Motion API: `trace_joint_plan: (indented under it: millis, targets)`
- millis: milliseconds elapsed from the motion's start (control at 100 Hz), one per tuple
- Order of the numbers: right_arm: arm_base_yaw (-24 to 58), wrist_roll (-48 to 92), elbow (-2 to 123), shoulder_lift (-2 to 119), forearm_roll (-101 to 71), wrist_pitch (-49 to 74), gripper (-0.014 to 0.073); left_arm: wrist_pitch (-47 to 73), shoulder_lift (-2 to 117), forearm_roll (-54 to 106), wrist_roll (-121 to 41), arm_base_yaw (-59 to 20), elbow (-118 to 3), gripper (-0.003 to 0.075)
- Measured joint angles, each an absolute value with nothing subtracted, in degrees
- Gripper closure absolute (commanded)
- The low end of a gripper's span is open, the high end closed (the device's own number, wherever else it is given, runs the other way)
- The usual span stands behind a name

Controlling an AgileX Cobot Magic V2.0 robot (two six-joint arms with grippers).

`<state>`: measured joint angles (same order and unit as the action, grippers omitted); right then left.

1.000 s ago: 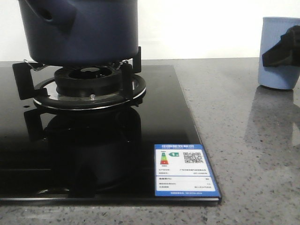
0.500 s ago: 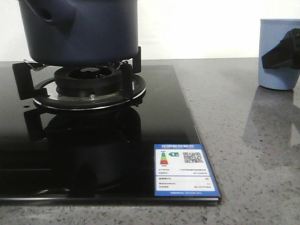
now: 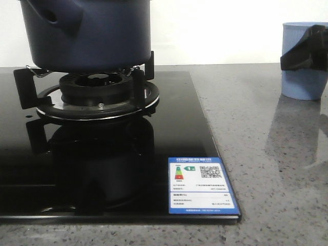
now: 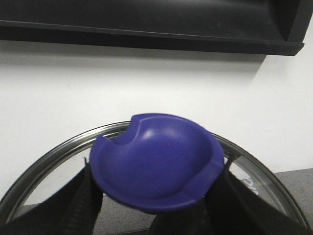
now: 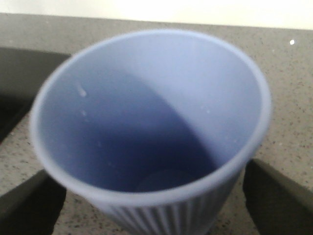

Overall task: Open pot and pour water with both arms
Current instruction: 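Lower the cup onto the counter and open the right gripper, then lower the held lid back onto the pot with the left gripper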

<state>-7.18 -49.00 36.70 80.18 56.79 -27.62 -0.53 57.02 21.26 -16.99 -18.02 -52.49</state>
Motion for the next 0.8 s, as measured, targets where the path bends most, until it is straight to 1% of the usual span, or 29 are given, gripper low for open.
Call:
trace_joint_plan:
  millis: [280, 420, 610, 800]
  targets:
    - [-7.2, -54.5, 35.3, 71.7, 61.3, -22.3, -0.0052, -0.5, 57.0, 21.3, -17.0, -18.7, -52.5, 0.0395]
    - [-7.2, -57.0, 32.5, 66.8, 61.6, -20.3, -0.0052, -0.5, 57.0, 21.3, -17.0, -21.4, -52.5, 0.0394]
    - [-7.2, -61.0, 27.2, 59.7, 61.9, -20.1, -0.0052, -1.8, 60.1, 21.3, -17.0, -25.1, -52.5, 0.0394]
    - [-7.2, -62.0, 22.6, 51.2, 62.1, -19.7, -0.0052, -3.4, 63.2, 21.3, -17.0, -27.8, -52.5, 0.0394]
